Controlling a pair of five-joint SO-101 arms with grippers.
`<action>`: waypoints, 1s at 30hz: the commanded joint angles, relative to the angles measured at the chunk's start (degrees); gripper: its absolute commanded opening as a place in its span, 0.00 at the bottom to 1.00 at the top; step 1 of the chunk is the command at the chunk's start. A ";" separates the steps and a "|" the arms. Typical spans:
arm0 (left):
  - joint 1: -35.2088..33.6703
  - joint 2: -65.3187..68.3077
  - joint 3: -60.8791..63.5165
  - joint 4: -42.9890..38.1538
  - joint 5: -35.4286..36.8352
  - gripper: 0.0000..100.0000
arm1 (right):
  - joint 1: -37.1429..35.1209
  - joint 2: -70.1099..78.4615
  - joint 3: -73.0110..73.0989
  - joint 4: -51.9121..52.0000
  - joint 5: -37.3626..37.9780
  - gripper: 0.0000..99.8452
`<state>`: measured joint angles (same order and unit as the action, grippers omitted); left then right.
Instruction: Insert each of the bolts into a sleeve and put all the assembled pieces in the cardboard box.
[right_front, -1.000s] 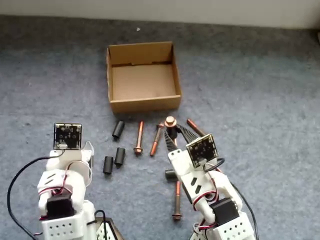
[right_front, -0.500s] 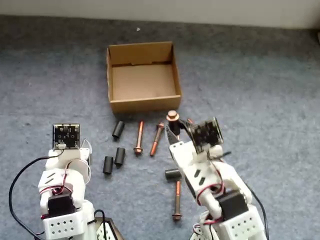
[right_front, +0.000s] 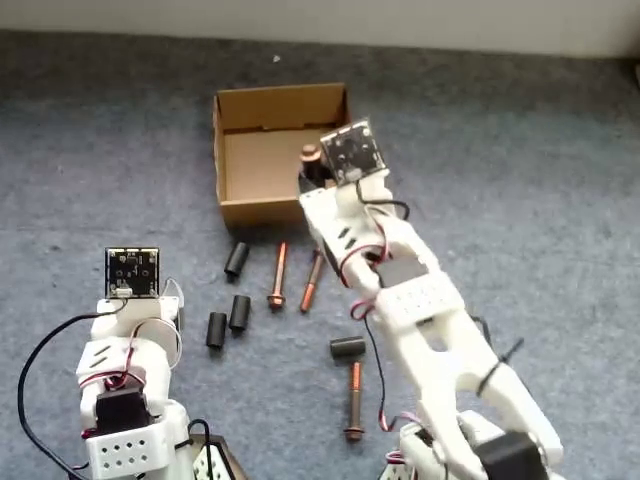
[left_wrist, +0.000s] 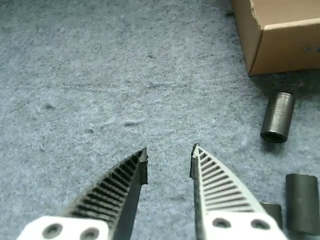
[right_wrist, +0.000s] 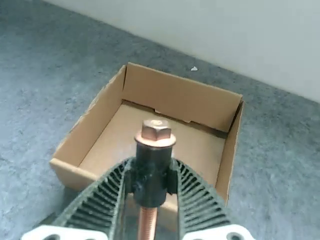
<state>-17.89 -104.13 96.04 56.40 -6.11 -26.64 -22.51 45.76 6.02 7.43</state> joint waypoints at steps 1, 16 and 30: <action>-0.48 0.13 1.10 -0.09 -0.44 0.16 | 2.95 6.29 -6.02 -12.26 -0.18 0.00; -0.48 0.13 1.10 -0.09 -0.44 0.16 | 7.60 33.27 -14.55 -30.29 -0.18 0.00; -0.48 0.13 1.10 -0.09 -0.44 0.16 | 10.86 32.13 -14.99 1.27 -0.18 0.00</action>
<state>-17.89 -104.13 96.04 56.40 -6.11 -17.14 12.75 31.16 0.22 7.43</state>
